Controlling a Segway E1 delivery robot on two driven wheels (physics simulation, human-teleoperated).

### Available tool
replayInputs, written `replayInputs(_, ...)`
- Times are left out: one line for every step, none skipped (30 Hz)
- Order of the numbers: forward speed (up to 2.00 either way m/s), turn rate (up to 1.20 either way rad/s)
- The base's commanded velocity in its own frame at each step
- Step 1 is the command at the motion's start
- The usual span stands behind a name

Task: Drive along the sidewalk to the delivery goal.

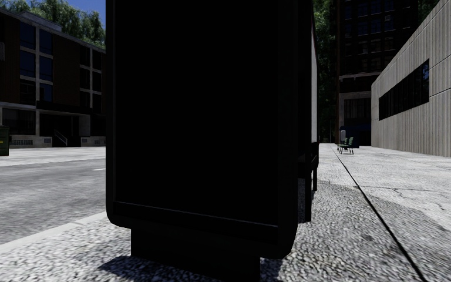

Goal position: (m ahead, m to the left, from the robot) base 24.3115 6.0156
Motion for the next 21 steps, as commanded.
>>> replayInputs(0.00,0.00)
replayInputs(0.00,0.00)
replayInputs(0.00,0.00)
replayInputs(0.00,0.00)
replayInputs(0.00,0.00)
replayInputs(0.00,0.00)
replayInputs(-0.07,0.00)
replayInputs(-0.07,0.00)
replayInputs(-0.20,0.00)
replayInputs(-0.29,0.00)
replayInputs(-0.32,0.00)
replayInputs(-0.32,0.00)
replayInputs(-0.39,0.00)
replayInputs(-0.42,0.00)
replayInputs(-0.43,0.03)
replayInputs(-0.43,0.03)
replayInputs(-0.43,0.14)
replayInputs(-0.43,0.20)
replayInputs(-0.43,0.23)
replayInputs(-0.44,0.27)
replayInputs(-0.44,0.27)
